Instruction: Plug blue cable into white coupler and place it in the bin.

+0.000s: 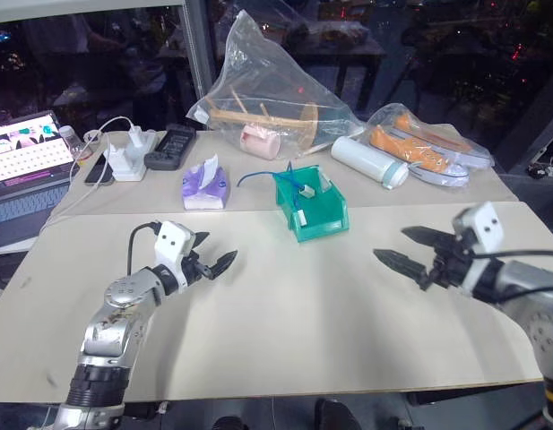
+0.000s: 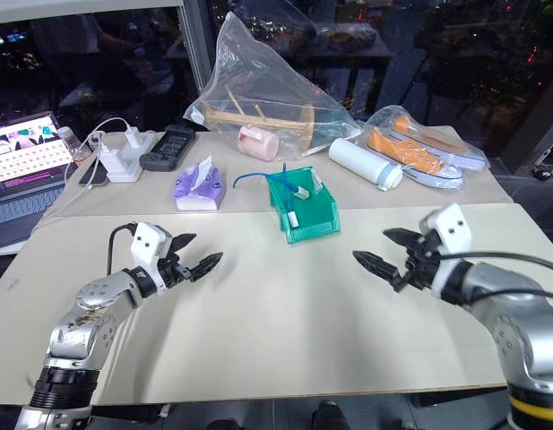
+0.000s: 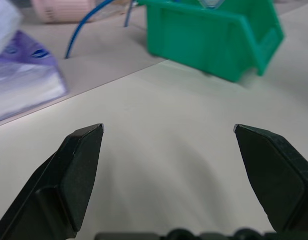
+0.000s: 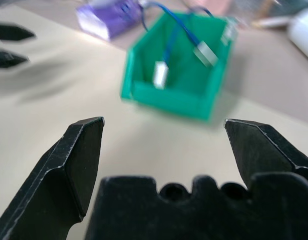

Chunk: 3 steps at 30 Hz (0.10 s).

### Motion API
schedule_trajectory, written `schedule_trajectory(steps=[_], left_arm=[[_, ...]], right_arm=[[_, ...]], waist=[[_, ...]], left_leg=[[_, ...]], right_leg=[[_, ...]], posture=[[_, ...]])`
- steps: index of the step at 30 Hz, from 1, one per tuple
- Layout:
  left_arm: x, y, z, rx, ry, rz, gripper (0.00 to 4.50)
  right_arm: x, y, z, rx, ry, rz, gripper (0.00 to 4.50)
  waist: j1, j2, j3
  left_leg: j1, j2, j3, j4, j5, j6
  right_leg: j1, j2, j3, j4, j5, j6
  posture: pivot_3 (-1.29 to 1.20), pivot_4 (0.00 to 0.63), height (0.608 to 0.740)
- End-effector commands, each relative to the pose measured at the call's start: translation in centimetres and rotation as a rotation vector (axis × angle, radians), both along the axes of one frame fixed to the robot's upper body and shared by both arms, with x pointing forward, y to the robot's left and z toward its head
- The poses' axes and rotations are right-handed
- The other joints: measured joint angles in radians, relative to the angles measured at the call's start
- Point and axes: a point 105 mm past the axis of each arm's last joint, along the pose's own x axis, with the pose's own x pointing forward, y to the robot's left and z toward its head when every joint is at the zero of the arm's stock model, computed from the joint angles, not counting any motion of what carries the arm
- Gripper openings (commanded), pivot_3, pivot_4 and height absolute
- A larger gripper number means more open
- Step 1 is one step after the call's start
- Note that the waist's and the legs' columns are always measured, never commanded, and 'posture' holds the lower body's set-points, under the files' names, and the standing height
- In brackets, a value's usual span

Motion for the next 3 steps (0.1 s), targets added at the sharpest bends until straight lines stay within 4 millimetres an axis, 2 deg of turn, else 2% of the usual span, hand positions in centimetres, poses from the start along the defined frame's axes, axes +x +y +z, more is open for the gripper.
schedule_trajectory(steps=[1, 3], left_arm=[[0.09, -0.71, 1.14, -0.002, -0.043, -0.047, 4.5], [0.05, -1.07, 1.05, -0.007, -0.019, -0.08, 4.5]], right_arm=[[-0.84, -0.36, -0.09, -0.019, -0.068, -0.056, 4.46], [-0.97, -0.51, -1.0, -0.017, -0.056, -0.077, 4.46]], waist=[[0.001, 0.0, 0.0], [0.001, 0.0, 0.0]], left_leg=[[0.002, 0.0, 0.0, 0.0, 0.0, 0.0], [0.008, 0.0, 0.0, 0.0, 0.0, 0.0]], right_leg=[[0.002, 0.0, 0.0, 0.0, 0.0, 0.0], [0.008, 0.0, 0.0, 0.0, 0.0, 0.0]], posture=[[0.0, 0.15, 0.74], [0.0, 0.15, 0.74]])
